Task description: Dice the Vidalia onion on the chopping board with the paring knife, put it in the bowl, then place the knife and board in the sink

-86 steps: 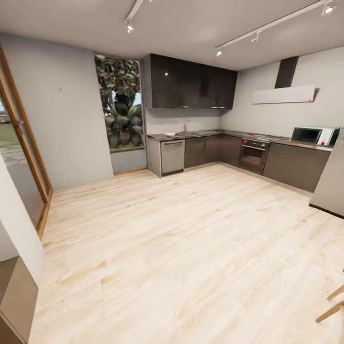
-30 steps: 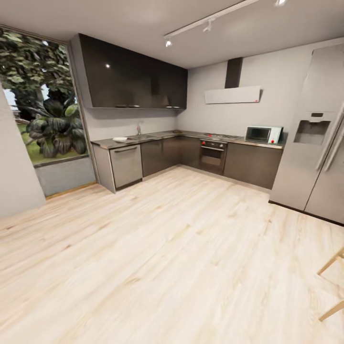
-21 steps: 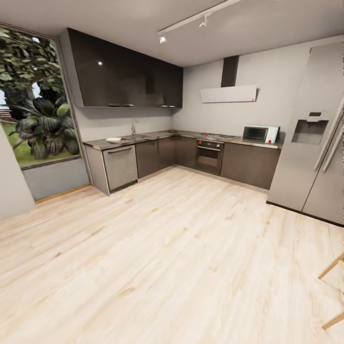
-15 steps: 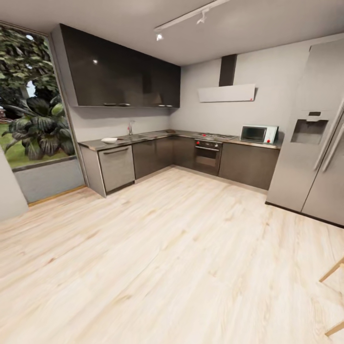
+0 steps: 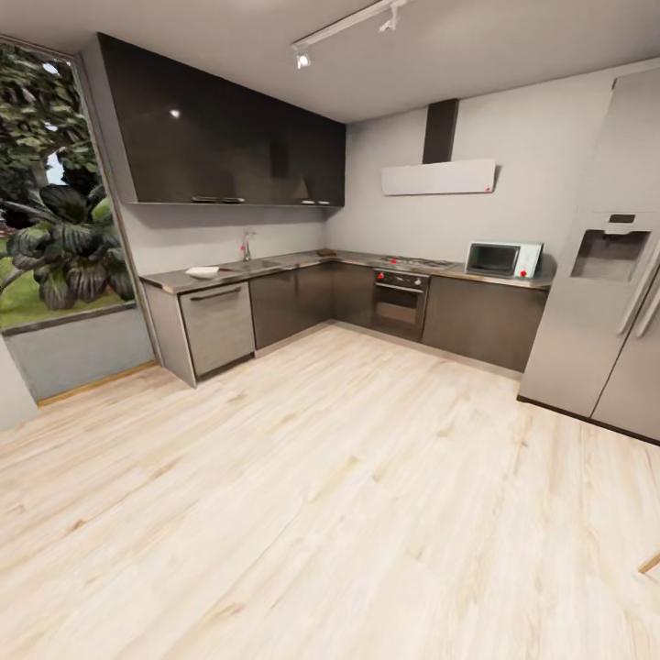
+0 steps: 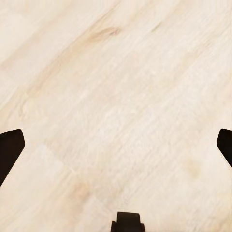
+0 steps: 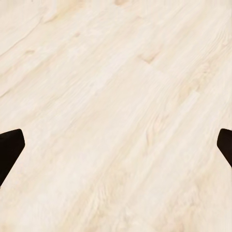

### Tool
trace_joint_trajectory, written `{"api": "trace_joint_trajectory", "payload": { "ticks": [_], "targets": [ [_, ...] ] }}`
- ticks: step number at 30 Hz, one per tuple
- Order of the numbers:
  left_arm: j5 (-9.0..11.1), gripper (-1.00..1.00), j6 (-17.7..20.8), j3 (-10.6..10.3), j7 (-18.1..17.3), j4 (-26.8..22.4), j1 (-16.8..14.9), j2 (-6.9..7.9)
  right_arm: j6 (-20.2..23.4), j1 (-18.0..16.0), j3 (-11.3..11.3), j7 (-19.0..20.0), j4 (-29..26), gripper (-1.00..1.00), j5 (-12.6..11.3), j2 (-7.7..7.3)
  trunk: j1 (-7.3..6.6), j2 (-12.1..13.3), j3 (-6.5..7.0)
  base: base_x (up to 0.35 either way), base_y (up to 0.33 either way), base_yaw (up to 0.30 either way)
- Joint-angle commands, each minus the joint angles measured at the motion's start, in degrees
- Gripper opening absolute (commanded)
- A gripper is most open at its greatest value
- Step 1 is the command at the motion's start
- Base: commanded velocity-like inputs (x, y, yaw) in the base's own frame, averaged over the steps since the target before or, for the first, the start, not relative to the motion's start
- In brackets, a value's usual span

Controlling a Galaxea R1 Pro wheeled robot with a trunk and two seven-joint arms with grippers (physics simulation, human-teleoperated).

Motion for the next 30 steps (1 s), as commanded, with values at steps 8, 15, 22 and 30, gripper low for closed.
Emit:
{"api": "trace_joint_trajectory", "payload": {
  "ticks": [8, 15, 22, 30],
  "targets": [
    [0.1, 1.0, -0.18, 0.05, 0.0, 0.05, -0.03, -0.01, -0.17, -0.03, -0.01, -0.1, 0.01, 1.0, 0.01, 0.02, 0.03, -0.03, -0.06, 0.345, 0.0, 0.0],
    [0.1, 1.0, -0.18, 0.03, 0.0, 0.05, -0.03, -0.01, -0.18, -0.03, -0.01, -0.1, 0.01, 1.0, 0.01, 0.02, 0.03, -0.03, -0.06, 0.345, 0.0, 0.0],
    [0.1, 1.0, -0.18, 0.04, 0.0, 0.05, -0.03, -0.01, -0.18, -0.03, -0.01, -0.1, 0.01, 1.0, 0.01, 0.02, 0.03, -0.03, -0.06, 0.345, 0.0, 0.0],
    [0.1, 1.0, -0.18, -0.03, 0.0, 0.05, -0.03, -0.01, -0.18, -0.03, -0.01, -0.1, 0.0, 1.0, 0.0, 0.02, 0.03, -0.03, -0.06, 0.345, 0.0, 0.0]
  ]
}}
